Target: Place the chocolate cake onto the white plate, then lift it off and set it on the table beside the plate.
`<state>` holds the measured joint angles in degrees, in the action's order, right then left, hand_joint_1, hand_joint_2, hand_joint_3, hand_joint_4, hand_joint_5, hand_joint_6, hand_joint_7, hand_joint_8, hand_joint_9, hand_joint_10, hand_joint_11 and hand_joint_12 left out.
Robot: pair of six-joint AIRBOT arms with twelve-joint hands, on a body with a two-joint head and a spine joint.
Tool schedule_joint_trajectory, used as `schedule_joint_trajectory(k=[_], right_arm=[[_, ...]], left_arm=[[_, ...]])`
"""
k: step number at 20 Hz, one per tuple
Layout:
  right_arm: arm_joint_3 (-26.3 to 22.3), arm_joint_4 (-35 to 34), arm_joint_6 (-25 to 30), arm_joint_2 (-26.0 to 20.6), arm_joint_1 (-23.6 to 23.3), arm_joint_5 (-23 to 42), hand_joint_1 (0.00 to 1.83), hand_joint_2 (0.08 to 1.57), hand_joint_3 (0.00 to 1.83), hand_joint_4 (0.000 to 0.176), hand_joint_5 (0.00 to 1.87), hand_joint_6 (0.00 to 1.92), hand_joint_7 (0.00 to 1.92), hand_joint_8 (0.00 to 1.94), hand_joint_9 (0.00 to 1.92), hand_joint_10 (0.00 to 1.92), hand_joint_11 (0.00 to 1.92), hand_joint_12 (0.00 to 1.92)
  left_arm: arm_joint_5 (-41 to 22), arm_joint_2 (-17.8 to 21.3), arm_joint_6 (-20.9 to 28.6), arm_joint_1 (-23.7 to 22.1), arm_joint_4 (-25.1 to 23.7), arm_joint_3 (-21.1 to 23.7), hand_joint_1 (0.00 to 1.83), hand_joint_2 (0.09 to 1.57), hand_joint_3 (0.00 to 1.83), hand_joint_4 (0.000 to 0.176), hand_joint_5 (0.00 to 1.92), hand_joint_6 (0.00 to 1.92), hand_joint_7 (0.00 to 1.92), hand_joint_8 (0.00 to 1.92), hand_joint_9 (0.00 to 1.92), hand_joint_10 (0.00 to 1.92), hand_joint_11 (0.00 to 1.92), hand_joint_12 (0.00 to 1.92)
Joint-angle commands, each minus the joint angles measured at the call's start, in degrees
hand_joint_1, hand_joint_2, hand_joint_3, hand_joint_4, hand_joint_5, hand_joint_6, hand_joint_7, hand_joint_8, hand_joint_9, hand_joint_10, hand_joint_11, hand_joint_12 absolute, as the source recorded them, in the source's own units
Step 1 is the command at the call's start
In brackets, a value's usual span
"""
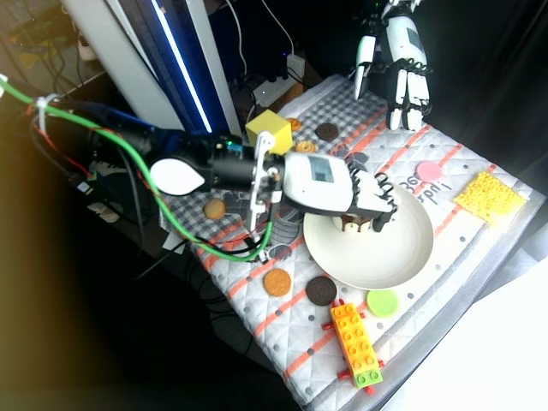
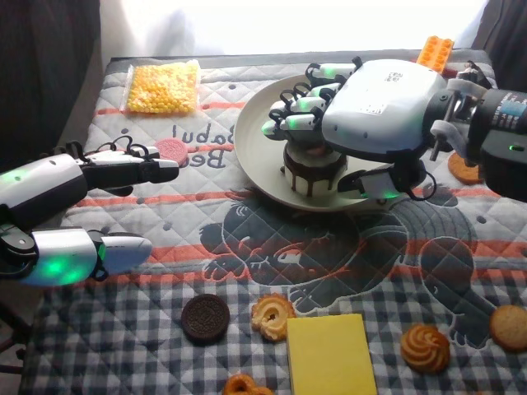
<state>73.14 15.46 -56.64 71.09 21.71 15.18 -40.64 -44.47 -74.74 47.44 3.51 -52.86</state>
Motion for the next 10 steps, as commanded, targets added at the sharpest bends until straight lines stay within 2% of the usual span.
schedule_joint_trajectory(k=[1, 2, 3, 4, 5, 6, 7, 8, 9, 10], right_arm=[[0.2, -0.3, -0.1, -0.2, -0.6, 4.8, 1.19, 1.12, 0.0, 0.0, 0.44, 0.03, 0.54, 0.86, 0.65, 1.43, 0.71, 1.86], [0.2, -0.3, -0.1, -0.2, -0.6, 4.8, 1.3, 1.15, 0.01, 0.0, 0.65, 0.13, 0.79, 1.17, 0.81, 1.62, 0.89, 1.91], [0.3, -0.4, -0.1, -0.2, -0.7, 4.7, 1.15, 1.2, 0.02, 0.0, 0.74, 1.07, 0.88, 1.68, 1.07, 1.86, 1.22, 1.92], [0.4, -0.4, -0.1, -0.1, -0.7, 4.7, 1.11, 1.24, 0.01, 0.0, 0.72, 1.31, 0.86, 1.85, 1.11, 1.91, 1.29, 1.92], [0.6, -0.4, -0.1, 0.0, -0.9, 4.6, 1.1, 1.25, 0.01, 0.0, 0.71, 1.37, 0.8, 1.86, 1.06, 1.92, 1.25, 1.92], [0.8, -0.4, -0.1, 0.1, -1.1, 4.6, 1.17, 1.28, 0.01, 0.0, 0.62, 1.35, 0.76, 1.69, 0.87, 1.86, 1.02, 1.92], [0.9, -0.4, -0.1, 0.1, -1.3, 4.6, 1.18, 1.29, 0.01, 0.0, 0.61, 1.34, 0.75, 1.66, 0.83, 1.85, 0.95, 1.92], [1.0, -0.4, -0.1, 0.1, -1.7, 4.6, 1.15, 1.3, 0.01, 0.0, 0.58, 1.43, 0.71, 1.64, 0.75, 1.8, 0.86, 1.92], [1.0, -0.4, -0.1, 0.1, -2.1, 4.6, 1.14, 1.31, 0.0, 0.0, 0.57, 1.46, 0.71, 1.63, 0.73, 1.78, 0.83, 1.92], [1.0, -0.4, -0.1, 0.1, -2.6, 4.6, 1.17, 1.3, 0.0, 0.0, 0.58, 1.42, 0.74, 1.63, 0.79, 1.82, 0.91, 1.92]], left_arm=[[-6.7, 0.3, 0.4, -0.2, 0.4, -0.1, 0.73, 1.26, 0.0, 0.0, 0.31, 0.0, 0.13, 0.0, 0.12, 0.01, 0.0, 0.82], [-6.7, 0.3, 0.4, -0.2, 0.4, -0.1, 0.69, 1.27, 0.0, 0.0, 0.3, 0.0, 0.12, 0.0, 0.12, 0.01, 0.0, 0.87], [-6.7, 0.3, 0.4, -0.2, 0.4, -0.1, 0.66, 1.28, 0.01, 0.0, 0.29, 0.0, 0.11, 0.0, 0.12, 0.0, 0.0, 0.88], [-6.7, 0.3, 0.4, -0.2, 0.4, -0.1, 0.67, 1.28, 0.0, 0.0, 0.28, 0.0, 0.11, 0.0, 0.11, 0.0, 0.0, 0.88], [-6.7, 0.3, 0.4, -0.2, 0.4, -0.1, 0.68, 1.28, 0.0, 0.0, 0.28, 0.0, 0.11, 0.0, 0.11, 0.0, 0.0, 0.89], [-6.7, 0.3, 0.5, -0.2, 0.4, -0.2, 0.68, 1.28, 0.0, 0.018, 0.27, 0.0, 0.08, 0.0, 0.09, 0.0, 0.0, 0.86], [-6.7, 0.3, 0.5, -0.2, 0.4, -0.2, 0.68, 1.27, 0.0, 0.02, 0.27, 0.0, 0.08, 0.0, 0.09, 0.0, 0.0, 0.86], [-6.8, 0.2, 0.5, -0.2, 0.4, -0.2, 0.69, 1.27, 0.0, 0.016, 0.27, 0.0, 0.08, 0.0, 0.08, 0.0, 0.0, 0.88], [-6.8, 0.2, 0.5, -0.2, 0.4, -0.3, 0.68, 1.27, 0.0, 0.018, 0.25, 0.0, 0.06, 0.0, 0.06, 0.0, 0.0, 0.81], [-6.8, 0.2, 0.5, -0.2, 0.4, -0.3, 0.69, 1.27, 0.0, 0.018, 0.25, 0.0, 0.06, 0.0, 0.05, 0.0, 0.0, 0.79]])
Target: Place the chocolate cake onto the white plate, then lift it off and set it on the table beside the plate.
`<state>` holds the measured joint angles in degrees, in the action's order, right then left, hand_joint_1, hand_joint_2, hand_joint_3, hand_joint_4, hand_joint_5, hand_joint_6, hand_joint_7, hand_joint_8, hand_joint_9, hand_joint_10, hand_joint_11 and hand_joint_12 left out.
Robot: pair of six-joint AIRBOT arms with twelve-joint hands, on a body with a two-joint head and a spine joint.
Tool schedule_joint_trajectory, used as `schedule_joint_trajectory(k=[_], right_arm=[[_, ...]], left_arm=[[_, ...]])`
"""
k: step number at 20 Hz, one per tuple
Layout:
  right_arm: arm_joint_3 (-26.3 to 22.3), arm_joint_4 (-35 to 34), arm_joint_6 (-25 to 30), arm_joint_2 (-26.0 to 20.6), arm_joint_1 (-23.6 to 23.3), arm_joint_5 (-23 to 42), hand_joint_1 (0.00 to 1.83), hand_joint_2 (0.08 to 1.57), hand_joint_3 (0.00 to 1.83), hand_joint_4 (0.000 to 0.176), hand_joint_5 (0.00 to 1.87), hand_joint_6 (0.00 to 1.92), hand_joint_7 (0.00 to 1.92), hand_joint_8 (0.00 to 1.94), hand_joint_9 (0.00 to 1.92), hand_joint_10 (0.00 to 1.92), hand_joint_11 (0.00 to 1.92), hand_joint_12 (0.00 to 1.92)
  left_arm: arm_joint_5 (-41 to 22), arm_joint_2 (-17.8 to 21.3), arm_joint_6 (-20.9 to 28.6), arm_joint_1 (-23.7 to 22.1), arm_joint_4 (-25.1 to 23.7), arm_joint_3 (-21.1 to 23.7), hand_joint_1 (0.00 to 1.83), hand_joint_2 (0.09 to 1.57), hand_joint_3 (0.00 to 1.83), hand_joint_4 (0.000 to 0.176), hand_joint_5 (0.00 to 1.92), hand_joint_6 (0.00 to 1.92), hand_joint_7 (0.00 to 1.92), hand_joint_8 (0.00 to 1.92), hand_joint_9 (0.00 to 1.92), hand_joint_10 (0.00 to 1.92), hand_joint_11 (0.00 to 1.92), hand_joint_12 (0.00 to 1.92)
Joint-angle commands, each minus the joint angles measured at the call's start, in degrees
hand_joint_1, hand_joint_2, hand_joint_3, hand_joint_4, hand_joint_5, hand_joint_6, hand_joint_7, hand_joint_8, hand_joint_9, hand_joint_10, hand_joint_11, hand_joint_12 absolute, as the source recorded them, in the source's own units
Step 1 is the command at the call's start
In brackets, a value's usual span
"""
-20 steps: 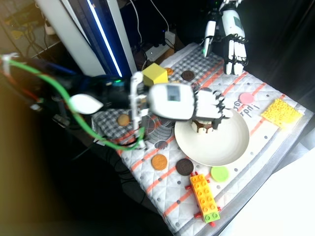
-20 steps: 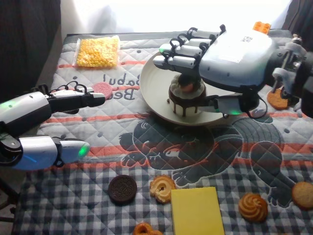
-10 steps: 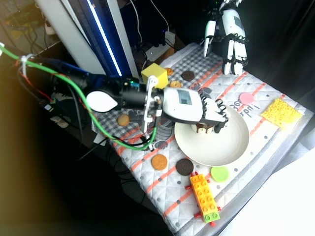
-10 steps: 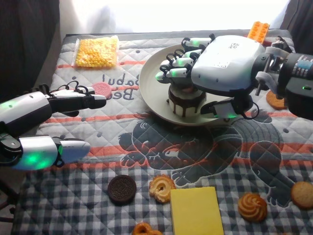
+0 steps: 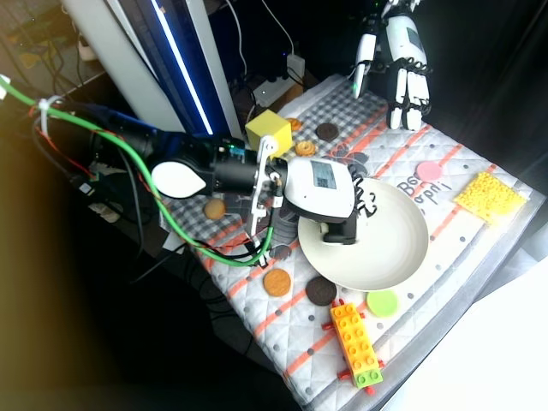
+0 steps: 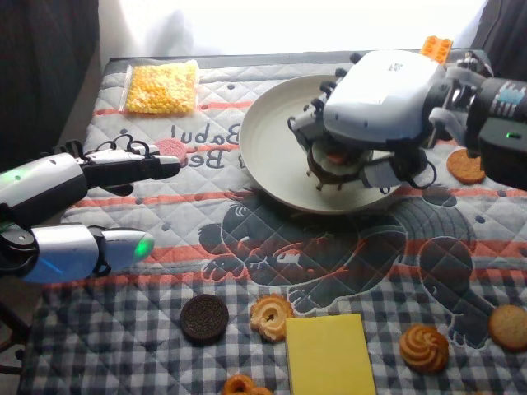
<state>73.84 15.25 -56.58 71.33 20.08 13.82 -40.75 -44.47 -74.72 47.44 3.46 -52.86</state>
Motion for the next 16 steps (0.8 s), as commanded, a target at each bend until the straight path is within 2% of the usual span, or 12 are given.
schedule_joint_trajectory(k=[1, 2, 3, 4, 5, 6, 7, 9, 10, 11, 14, 16], right_arm=[[0.2, -0.2, -0.2, -0.1, -1.4, 6.2, 1.16, 1.3, 0.0, 0.0, 0.59, 1.43, 0.74, 1.6, 0.73, 1.77, 0.8, 1.92], [0.1, -0.2, -0.2, -0.1, -1.7, 6.6, 1.16, 1.3, 0.0, 0.0, 0.57, 1.44, 0.75, 1.6, 0.77, 1.77, 0.83, 1.92], [-0.2, -0.2, -0.2, -0.2, -1.9, 7.1, 1.09, 1.3, 0.0, 0.0, 0.62, 1.49, 0.76, 1.85, 0.98, 1.89, 1.1, 1.92], [-0.5, -0.3, -0.2, -0.5, -2.1, 7.6, 1.16, 1.31, 0.01, 0.0, 0.57, 1.41, 0.72, 1.76, 0.97, 1.92, 1.1, 1.92], [-1.5, -0.4, -0.2, -1.6, -2.1, 9.0, 1.17, 1.31, 0.0, 0.0, 0.56, 1.39, 0.72, 1.72, 0.94, 1.92, 1.06, 1.92], [-2.3, -0.5, -0.2, -2.4, -2.1, 10.0, 1.17, 1.32, 0.0, 0.0, 0.55, 1.4, 0.71, 1.73, 0.84, 1.92, 0.97, 1.92], [-3.4, -0.7, -0.2, -3.3, -2.1, 10.9, 1.26, 1.33, 0.01, 0.0, 0.54, 1.52, 0.61, 1.66, 0.62, 1.8, 0.6, 1.92], [-5.8, -1.2, -0.2, -6.9, -2.1, 12.5, 1.07, 1.37, 0.01, 0.001, 0.55, 1.71, 0.53, 1.65, 0.38, 1.71, 0.34, 1.92], [-6.8, -1.3, -0.2, -8.5, -1.9, 13.2, 1.13, 1.36, 0.0, 0.0, 0.55, 1.5, 0.61, 1.8, 0.66, 1.88, 0.77, 1.92], [-8.5, -1.6, 0.1, -10.8, -0.9, 14.5, 1.16, 1.33, 0.0, 0.0, 0.56, 1.43, 0.69, 1.77, 0.94, 1.91, 1.07, 1.92], [-12.9, -1.5, 1.7, -17.1, 2.6, 18.7, 1.14, 1.32, 0.0, 0.0, 0.6, 1.45, 0.7, 1.64, 0.66, 1.88, 0.8, 1.92], [-15.6, -1.0, 1.7, -20.9, 4.5, 20.1, 1.31, 1.3, 0.0, 0.0, 0.54, 1.4, 0.67, 1.58, 0.65, 1.78, 0.68, 1.92]], left_arm=[[-6.7, 0.2, 0.4, -0.2, 0.5, -0.3, 0.68, 1.27, 0.0, 0.019, 0.25, 0.0, 0.05, 0.0, 0.05, 0.0, 0.0, 0.79], [-6.7, 0.2, 0.4, -0.2, 0.5, -0.3, 0.71, 1.26, 0.0, 0.014, 0.25, 0.0, 0.05, 0.0, 0.05, 0.0, 0.0, 0.76], [-6.7, 0.1, 0.4, -0.2, 0.5, -0.3, 0.72, 1.26, 0.0, 0.012, 0.25, 0.0, 0.05, 0.0, 0.05, 0.0, 0.0, 0.71], [-6.8, 0.1, 0.5, -0.2, 0.5, -0.3, 0.72, 1.26, 0.0, 0.0, 0.26, 0.0, 0.05, 0.0, 0.05, 0.0, 0.0, 0.7], [-6.8, 0.1, 0.5, -0.2, 0.5, -0.3, 0.67, 1.28, 0.0, 0.009, 0.24, 0.0, 0.04, 0.0, 0.03, 0.0, 0.0, 0.64], [-6.8, 0.1, 0.5, -0.2, 0.5, -0.3, 0.64, 1.28, 0.0, 0.01, 0.24, 0.0, 0.04, 0.0, 0.03, 0.0, 0.0, 0.57], [-6.8, 0.1, 0.7, -0.2, 0.5, -0.3, 0.63, 1.28, 0.0, 0.015, 0.24, 0.0, 0.04, 0.0, 0.04, 0.0, 0.0, 0.56], [-6.8, 0.2, 1.0, -0.1, 0.5, -0.2, 0.63, 1.29, 0.0, 0.011, 0.24, 0.0, 0.05, 0.0, 0.03, 0.0, 0.0, 0.56], [-6.9, 0.3, 1.0, 0.0, 0.6, -0.2, 0.63, 1.29, 0.0, 0.021, 0.23, 0.0, 0.03, 0.0, 0.02, 0.0, 0.0, 0.56], [-7.1, 0.4, 1.0, 0.3, 0.9, -0.1, 0.62, 1.3, 0.0, 0.024, 0.23, 0.0, 0.04, 0.0, 0.04, 0.01, 0.0, 0.69], [-7.6, 0.6, 1.1, 0.6, 1.5, 0.0, 0.64, 1.31, 0.0, 0.012, 0.22, 0.0, 0.03, 0.0, 0.01, 0.0, 0.0, 0.46], [-7.7, 0.8, 1.1, 0.9, 1.8, 0.0, 0.67, 1.3, 0.0, 0.0, 0.24, 0.01, 0.05, 0.01, 0.03, 0.01, 0.0, 0.38]])
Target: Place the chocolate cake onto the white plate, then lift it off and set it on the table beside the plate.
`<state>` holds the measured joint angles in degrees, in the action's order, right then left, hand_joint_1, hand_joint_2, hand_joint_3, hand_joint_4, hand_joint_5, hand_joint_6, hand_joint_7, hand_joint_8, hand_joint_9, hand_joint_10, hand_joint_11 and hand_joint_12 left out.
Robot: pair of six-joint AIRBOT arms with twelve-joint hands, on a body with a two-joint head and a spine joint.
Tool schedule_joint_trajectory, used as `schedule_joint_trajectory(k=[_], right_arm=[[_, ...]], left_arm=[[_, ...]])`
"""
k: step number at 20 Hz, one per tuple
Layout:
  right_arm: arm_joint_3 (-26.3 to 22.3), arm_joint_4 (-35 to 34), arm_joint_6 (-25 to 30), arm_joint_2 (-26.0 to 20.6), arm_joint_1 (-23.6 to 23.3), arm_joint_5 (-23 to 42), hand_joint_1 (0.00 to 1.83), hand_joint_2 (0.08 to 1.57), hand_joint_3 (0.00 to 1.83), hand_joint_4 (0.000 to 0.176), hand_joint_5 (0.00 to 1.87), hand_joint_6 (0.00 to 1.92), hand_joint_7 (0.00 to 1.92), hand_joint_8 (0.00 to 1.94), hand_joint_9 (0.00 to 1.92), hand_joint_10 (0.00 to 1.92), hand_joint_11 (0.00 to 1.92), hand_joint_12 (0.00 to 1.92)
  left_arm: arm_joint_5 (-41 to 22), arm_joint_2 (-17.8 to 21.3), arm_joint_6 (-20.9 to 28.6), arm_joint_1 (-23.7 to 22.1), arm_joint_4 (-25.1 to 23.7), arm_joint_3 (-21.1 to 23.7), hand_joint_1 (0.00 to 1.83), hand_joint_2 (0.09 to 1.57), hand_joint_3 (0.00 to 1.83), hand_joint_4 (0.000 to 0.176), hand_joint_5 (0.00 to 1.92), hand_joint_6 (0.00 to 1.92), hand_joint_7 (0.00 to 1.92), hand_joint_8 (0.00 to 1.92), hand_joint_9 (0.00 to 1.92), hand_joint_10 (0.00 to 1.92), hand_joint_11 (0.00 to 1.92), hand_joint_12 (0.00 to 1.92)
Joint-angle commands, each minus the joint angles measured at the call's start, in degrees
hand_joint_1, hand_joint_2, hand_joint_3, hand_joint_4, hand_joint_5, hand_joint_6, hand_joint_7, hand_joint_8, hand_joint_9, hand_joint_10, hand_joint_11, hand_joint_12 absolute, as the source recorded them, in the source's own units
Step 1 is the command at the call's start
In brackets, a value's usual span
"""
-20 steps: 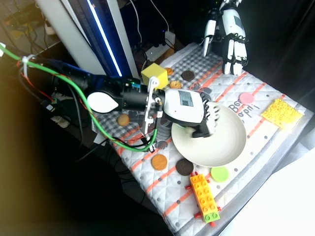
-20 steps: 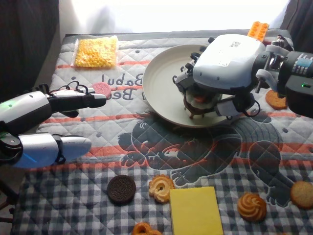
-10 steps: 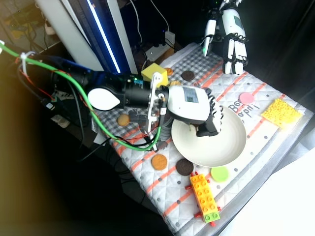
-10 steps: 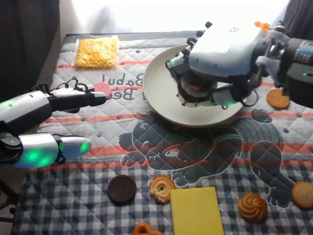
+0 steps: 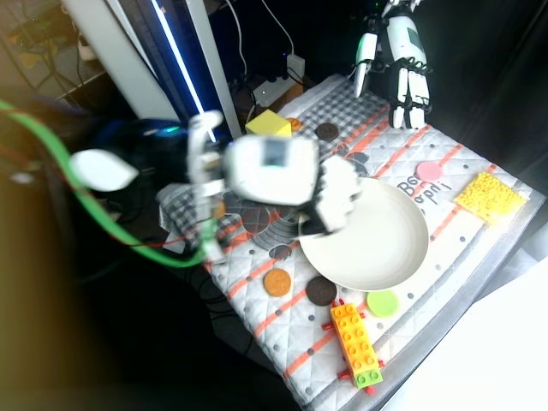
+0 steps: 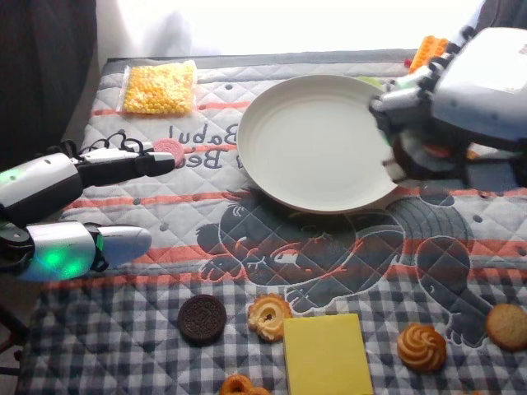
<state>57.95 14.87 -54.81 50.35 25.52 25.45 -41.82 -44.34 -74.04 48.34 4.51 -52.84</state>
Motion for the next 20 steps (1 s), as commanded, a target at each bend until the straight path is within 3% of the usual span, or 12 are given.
schedule_joint_trajectory(k=[1, 2, 3, 5, 7, 10, 12, 14, 15, 17, 19, 20], right_arm=[[-0.9, -0.3, 0.0, -1.3, 0.0, 8.7, 1.43, 1.27, 0.0, 0.0, 0.42, 0.93, 0.66, 1.48, 0.63, 1.74, 0.67, 1.92], [-2.0, 0.4, 0.4, -2.8, 1.2, 8.9, 1.23, 1.3, 0.01, 0.0, 0.52, 1.31, 0.72, 1.63, 0.65, 1.88, 0.71, 1.92], [-2.7, 2.1, 2.5, -4.2, 2.3, 8.9, 1.15, 1.29, 0.0, 0.0, 0.63, 1.41, 0.7, 1.6, 0.54, 1.83, 0.53, 1.92], [-2.5, 5.5, 9.0, -5.2, 3.9, 9.1, 1.19, 1.27, 0.0, 0.0, 0.66, 1.33, 0.78, 1.58, 0.79, 1.85, 0.83, 1.92], [-2.8, 6.6, 12.0, -6.4, 6.3, 9.0, 1.16, 1.29, 0.01, 0.0, 0.63, 1.38, 0.72, 1.68, 0.77, 1.91, 0.86, 1.92], [-3.2, 6.7, 14.3, -7.1, 10.3, 9.0, 1.14, 1.3, 0.01, 0.0, 0.57, 1.52, 0.75, 1.54, 0.75, 1.81, 0.82, 1.92], [-3.1, 6.7, 15.8, -7.0, 13.1, 8.9, 1.15, 1.29, 0.0, 0.0, 0.6, 1.46, 0.76, 1.56, 0.8, 1.85, 0.9, 1.92], [-2.7, 6.7, 16.6, -6.3, 14.6, 8.8, 1.13, 1.29, 0.0, 0.0, 0.61, 1.51, 0.72, 1.49, 0.69, 1.69, 0.78, 1.92], [-2.4, 6.6, 16.8, -5.8, 15.1, 8.6, 1.14, 1.2, 0.0, 0.0, 0.4, 1.21, 0.49, 1.2, 0.47, 1.5, 0.45, 1.92], [-1.6, 6.6, 16.8, -4.1, 15.2, 7.0, 1.02, 1.16, 0.0, 0.0, 0.1, 0.66, 0.2, 0.7, 0.17, 1.16, 0.09, 1.86], [-1.1, 6.6, 16.8, -3.2, 15.5, 6.0, 0.87, 1.13, 0.0, 0.054, 0.0, 0.06, 0.01, 0.07, 0.01, 0.42, 0.0, 1.57], [-0.9, 6.4, 16.8, -2.9, 15.8, 5.7, 0.79, 1.12, 0.0, 0.045, 0.0, 0.01, 0.0, 0.01, 0.0, 0.12, 0.0, 1.27]], left_arm=[[-6.8, 0.8, 0.4, 0.2, 0.9, 0.0, 0.66, 1.3, 0.0, 0.0, 0.23, 0.0, 0.05, 0.0, 0.03, 0.01, 0.0, 0.38], [-7.0, 1.0, 0.4, 0.5, 1.1, 0.1, 0.65, 1.3, 0.0, 0.002, 0.23, 0.0, 0.05, 0.0, 0.03, 0.01, 0.0, 0.37], [-7.1, 1.0, 0.4, 0.6, 1.3, 0.1, 0.66, 1.29, 0.0, 0.0, 0.23, 0.0, 0.05, 0.0, 0.03, 0.01, 0.0, 0.37], [-7.1, 1.1, 0.4, 0.7, 1.5, 0.1, 0.67, 1.28, 0.0, 0.011, 0.22, 0.0, 0.04, 0.0, 0.02, 0.0, 0.0, 0.33], [-7.1, 1.1, 0.4, 0.7, 1.7, 0.1, 0.66, 1.29, 0.0, 0.0, 0.2, 0.0, 0.03, 0.0, 0.02, 0.0, 0.0, 0.35], [-7.0, 1.1, 0.4, 0.7, 1.9, 0.0, 0.65, 1.3, 0.0, 0.0, 0.2, 0.0, 0.05, 0.0, 0.03, 0.0, 0.0, 0.4], [-7.0, 1.1, 0.4, 0.6, 2.0, 0.0, 0.63, 1.31, 0.01, 0.0, 0.18, 0.0, 0.04, 0.0, 0.03, 0.0, 0.0, 0.41], [-7.1, 1.1, 0.4, 0.7, 2.2, 0.0, 0.67, 1.31, 0.0, 0.0, 0.2, 0.0, 0.04, 0.0, 0.03, 0.0, 0.0, 0.45], [-7.2, 1.1, 0.4, 0.7, 2.4, 0.0, 0.7, 1.31, 0.0, 0.0, 0.2, 0.0, 0.04, 0.0, 0.03, 0.0, 0.0, 0.4], [-7.5, 1.1, 0.4, 0.7, 2.5, 0.0, 0.68, 1.31, 0.0, 0.0, 0.19, 0.0, 0.04, 0.0, 0.03, 0.0, 0.0, 0.47], [-7.5, 1.1, 0.4, 0.7, 2.5, 0.0, 0.66, 1.31, 0.0, 0.0, 0.18, 0.0, 0.04, 0.0, 0.02, 0.0, 0.0, 0.48], [-7.7, 1.1, 0.4, 0.7, 2.5, 0.1, 0.63, 1.32, 0.0, 0.0, 0.18, 0.0, 0.03, 0.0, 0.02, 0.0, 0.0, 0.52]])
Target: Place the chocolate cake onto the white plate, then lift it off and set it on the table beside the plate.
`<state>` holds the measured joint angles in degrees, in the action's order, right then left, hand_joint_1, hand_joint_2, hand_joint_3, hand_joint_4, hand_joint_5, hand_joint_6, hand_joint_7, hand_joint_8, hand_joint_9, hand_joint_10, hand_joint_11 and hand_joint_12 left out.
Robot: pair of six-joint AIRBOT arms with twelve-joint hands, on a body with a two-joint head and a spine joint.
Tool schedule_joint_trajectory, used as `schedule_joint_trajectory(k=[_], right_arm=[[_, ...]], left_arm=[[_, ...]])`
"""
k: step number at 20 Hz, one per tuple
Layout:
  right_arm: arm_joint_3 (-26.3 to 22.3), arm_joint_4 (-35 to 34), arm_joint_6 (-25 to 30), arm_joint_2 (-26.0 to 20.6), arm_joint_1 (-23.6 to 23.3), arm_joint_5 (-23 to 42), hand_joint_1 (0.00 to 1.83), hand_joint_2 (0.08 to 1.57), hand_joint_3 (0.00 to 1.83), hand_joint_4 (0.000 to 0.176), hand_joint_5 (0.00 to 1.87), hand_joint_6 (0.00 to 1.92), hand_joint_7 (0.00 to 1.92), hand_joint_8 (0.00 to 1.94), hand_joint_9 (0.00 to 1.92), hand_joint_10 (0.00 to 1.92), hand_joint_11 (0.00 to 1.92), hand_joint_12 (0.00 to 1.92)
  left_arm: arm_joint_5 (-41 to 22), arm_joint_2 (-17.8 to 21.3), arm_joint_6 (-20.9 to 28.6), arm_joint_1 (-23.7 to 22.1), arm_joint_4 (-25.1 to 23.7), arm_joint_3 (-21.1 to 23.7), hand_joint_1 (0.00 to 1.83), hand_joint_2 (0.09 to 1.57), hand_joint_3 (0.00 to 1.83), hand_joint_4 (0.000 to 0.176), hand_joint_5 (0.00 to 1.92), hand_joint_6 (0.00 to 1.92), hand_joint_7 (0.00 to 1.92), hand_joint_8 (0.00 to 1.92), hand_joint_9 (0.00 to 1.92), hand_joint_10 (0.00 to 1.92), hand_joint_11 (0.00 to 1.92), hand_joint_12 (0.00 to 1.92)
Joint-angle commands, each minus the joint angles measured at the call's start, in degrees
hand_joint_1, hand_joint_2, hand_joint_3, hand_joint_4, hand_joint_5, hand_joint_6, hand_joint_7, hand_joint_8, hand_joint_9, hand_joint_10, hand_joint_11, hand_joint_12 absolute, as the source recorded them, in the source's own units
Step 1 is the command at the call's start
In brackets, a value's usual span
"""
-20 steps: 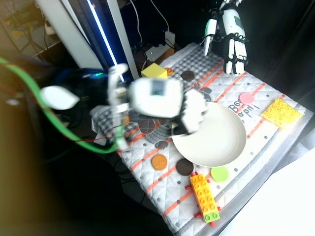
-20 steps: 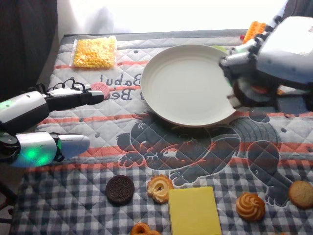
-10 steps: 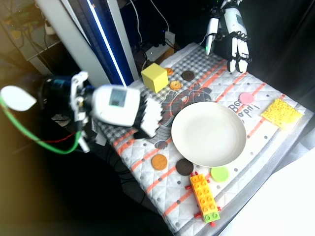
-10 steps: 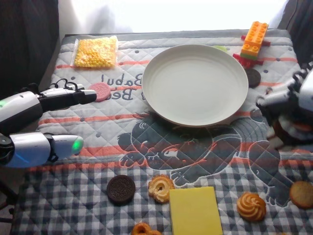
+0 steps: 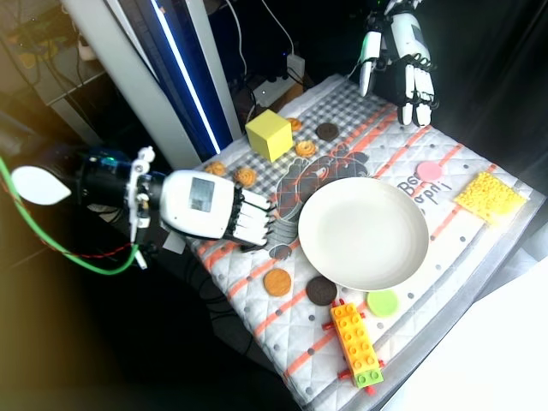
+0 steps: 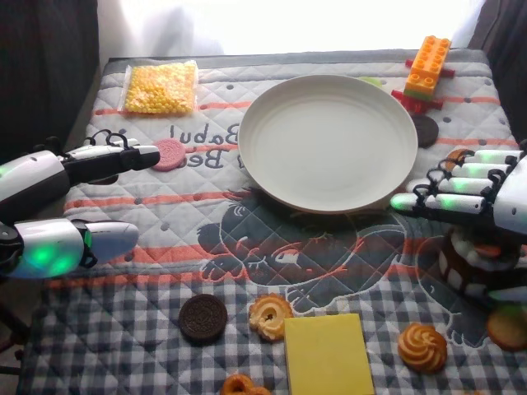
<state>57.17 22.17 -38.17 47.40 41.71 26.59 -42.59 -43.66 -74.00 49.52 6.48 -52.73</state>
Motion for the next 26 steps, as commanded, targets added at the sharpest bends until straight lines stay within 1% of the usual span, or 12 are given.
schedule_joint_trajectory(k=[1, 4, 7, 9, 12, 13, 15, 17, 19, 20, 24, 26], right_arm=[[0.1, -1.1, 0.2, 0.2, -0.3, 4.2, 0.7, 1.09, 0.0, 0.03, 0.0, 0.0, 0.0, 0.0, 0.0, 0.0, 0.0, 0.14], [0.1, -1.6, 0.2, -0.3, -0.3, 4.1, 0.64, 1.05, 0.0, 0.035, 0.0, 0.0, 0.0, 0.0, 0.0, 0.0, 0.0, 0.0], [-1.1, -1.9, 0.2, -3.0, -0.3, 5.9, 0.66, 1.0, 0.0, 0.087, 0.0, 0.0, 0.0, 0.0, 0.0, 0.0, 0.0, 0.0], [-3.0, -2.4, 0.2, -6.5, -0.3, 9.1, 0.66, 1.0, 0.0, 0.103, 0.0, 0.0, 0.0, 0.0, 0.0, 0.0, 0.0, 0.0], [-5.4, -3.6, 0.2, -10.7, -0.3, 14.0, 0.54, 0.94, 0.03, 0.037, 0.0, 0.0, 0.0, 0.0, 0.0, 0.0, 0.0, 0.47], [-6.2, -4.2, -0.1, -12.1, -0.3, 16.3, 0.58, 0.96, 0.01, 0.043, 0.0, 0.0, 0.0, 0.0, 0.0, 0.0, 0.0, 0.06], [-7.8, -6.1, -2.2, -14.2, -0.2, 19.8, 0.55, 1.0, 0.02, 0.041, 0.0, 0.0, 0.0, 0.0, 0.0, 0.0, 0.01, 0.01], [-9.2, -8.7, -5.1, -15.8, 0.9, 24.3, 0.49, 1.02, 0.02, 0.058, 0.0, 0.0, 0.0, 0.0, 0.02, 0.01, 0.05, 0.03], [-10.1, -11.7, -7.5, -16.8, 2.4, 28.3, 0.5, 1.11, 0.0, 0.058, 0.0, 0.0, 0.0, 0.0, 0.02, 0.0, 0.0, 0.25], [-10.4, -12.9, -8.4, -17.0, 3.1, 30.1, 0.5, 1.13, 0.0, 0.061, 0.0, 0.0, 0.0, 0.0, 0.0, 0.0, 0.0, 0.28], [-11.2, -17.8, -12.1, -17.2, 5.4, 35.6, 0.61, 1.18, 0.01, 0.05, 0.0, 0.0, 0.0, 0.0, 0.0, 0.0, 0.0, 0.29], [-11.4, -19.5, -12.1, -17.2, 6.9, 39.0, 0.64, 1.17, 0.0, 0.043, 0.0, 0.0, 0.0, 0.0, 0.0, 0.0, 0.0, 0.61]], left_arm=[[-6.9, 0.4, 0.4, -0.5, 0.5, -0.1, 0.65, 1.32, 0.0, 0.0, 0.17, 0.0, 0.04, 0.0, 0.03, 0.0, 0.0, 0.56], [-7.0, 0.4, 0.4, -0.5, 0.5, 0.0, 0.63, 1.32, 0.0, 0.0, 0.16, 0.0, 0.03, 0.0, 0.02, 0.0, 0.0, 0.54], [-7.2, 0.4, 0.4, -0.4, 0.5, 0.0, 0.67, 1.3, 0.0, 0.0, 0.16, 0.0, 0.04, 0.0, 0.03, 0.0, 0.0, 0.59], [-7.4, 0.4, 0.4, -0.4, 0.5, 0.0, 0.6, 1.32, 0.0, 0.0, 0.11, 0.01, 0.02, 0.0, 0.0, 0.0, 0.0, 0.35], [-8.0, 0.8, 0.4, -0.2, 0.5, 0.4, 0.62, 1.3, 0.0, 0.0, 0.1, 0.0, 0.03, 0.0, 0.01, 0.0, 0.0, 0.31], [-8.5, 1.1, 0.4, 0.1, 0.5, 0.6, 0.64, 1.29, 0.0, 0.0, 0.08, 0.0, 0.03, 0.0, 0.01, 0.0, 0.0, 0.39], [-9.3, 1.7, 0.5, 0.7, 0.6, 0.9, 0.61, 1.29, 0.0, 0.001, 0.08, 0.0, 0.04, 0.0, 0.01, 0.01, 0.0, 0.25], [-10.7, 2.2, 1.3, 1.2, 0.6, 1.1, 0.67, 1.28, 0.0, 0.002, 0.08, 0.0, 0.06, 0.0, 0.04, 0.01, 0.0, 0.39], [-12.1, 2.5, 1.5, 1.5, 0.6, 1.4, 0.68, 1.31, 0.0, 0.02, 0.05, 0.0, 0.03, 0.0, 0.02, 0.01, 0.0, 0.28], [-12.8, 2.7, 1.5, 1.6, 0.6, 1.6, 0.64, 1.31, 0.0, 0.033, 0.05, 0.0, 0.04, 0.0, 0.0, 0.0, 0.0, 0.05], [-16.5, 3.4, 1.8, 2.0, 0.6, 2.2, 0.58, 1.3, 0.0, 0.086, 0.02, 0.0, 0.01, 0.0, 0.0, 0.0, 0.0, 0.0], [-18.8, 3.7, 3.1, 2.0, 0.5, 2.1, 0.71, 1.29, 0.0, 0.104, 0.02, 0.01, 0.0, 0.0, 0.0, 0.0, 0.0, 0.0]])
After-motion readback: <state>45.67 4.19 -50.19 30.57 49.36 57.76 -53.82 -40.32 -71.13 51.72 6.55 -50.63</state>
